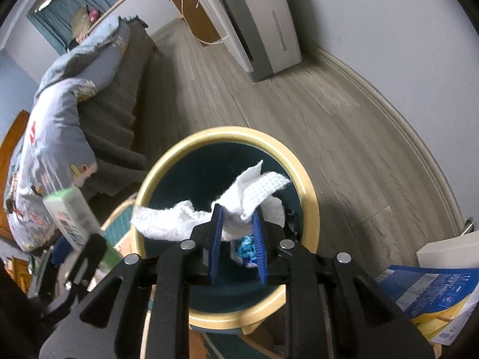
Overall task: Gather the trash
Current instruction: 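Open both tools to drop the tissue and box into the bin, then move both tools back over the stool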
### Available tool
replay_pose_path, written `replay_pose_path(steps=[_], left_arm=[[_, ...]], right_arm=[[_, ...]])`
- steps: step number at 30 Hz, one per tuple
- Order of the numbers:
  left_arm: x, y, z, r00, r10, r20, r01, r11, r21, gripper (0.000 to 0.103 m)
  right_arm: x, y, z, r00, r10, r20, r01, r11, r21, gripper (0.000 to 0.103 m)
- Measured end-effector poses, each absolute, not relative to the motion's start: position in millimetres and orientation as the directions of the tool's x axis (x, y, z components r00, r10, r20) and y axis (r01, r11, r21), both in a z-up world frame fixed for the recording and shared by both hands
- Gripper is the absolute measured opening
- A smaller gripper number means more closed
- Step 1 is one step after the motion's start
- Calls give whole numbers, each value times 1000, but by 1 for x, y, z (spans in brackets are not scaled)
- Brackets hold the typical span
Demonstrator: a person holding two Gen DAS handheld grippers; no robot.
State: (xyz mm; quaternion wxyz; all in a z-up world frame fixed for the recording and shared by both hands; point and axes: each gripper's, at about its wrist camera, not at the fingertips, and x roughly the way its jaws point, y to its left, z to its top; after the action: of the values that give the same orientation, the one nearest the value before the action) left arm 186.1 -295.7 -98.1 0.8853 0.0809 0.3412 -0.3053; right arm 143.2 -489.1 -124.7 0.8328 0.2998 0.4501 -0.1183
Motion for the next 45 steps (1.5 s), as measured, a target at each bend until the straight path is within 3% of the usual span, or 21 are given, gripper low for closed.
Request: replay_pose_path(steps=[3, 4, 10, 20, 36, 45], left_arm=[[186, -295, -98, 576, -490, -654, 593, 801, -78, 88], [186, -296, -98, 579, -486, -655, 595, 801, -69, 90], [181, -291, -97, 589, -455, -668, 582, 812, -39, 95], [164, -238, -79, 616, -370, -696, 511, 860, -5, 97], [112, -81, -5, 697, -213, -685, 330, 943, 43, 97], [94, -3, -15, 724, -114, -680, 199, 979, 47, 98]], right_arm=[[141, -491, -120, 587, 64, -807, 469, 786, 403, 68], [141, -491, -118, 590, 57, -806, 471, 786, 401, 75], [142, -490, -115, 581, 65, -811, 479, 778, 406, 95], [149, -459, -94, 570, 53, -820, 429, 832, 352, 97], [160, -373, -65, 582, 72, -810, 286, 914, 286, 97], [161, -308, -56, 577, 131, -806, 170, 946, 275, 97]])
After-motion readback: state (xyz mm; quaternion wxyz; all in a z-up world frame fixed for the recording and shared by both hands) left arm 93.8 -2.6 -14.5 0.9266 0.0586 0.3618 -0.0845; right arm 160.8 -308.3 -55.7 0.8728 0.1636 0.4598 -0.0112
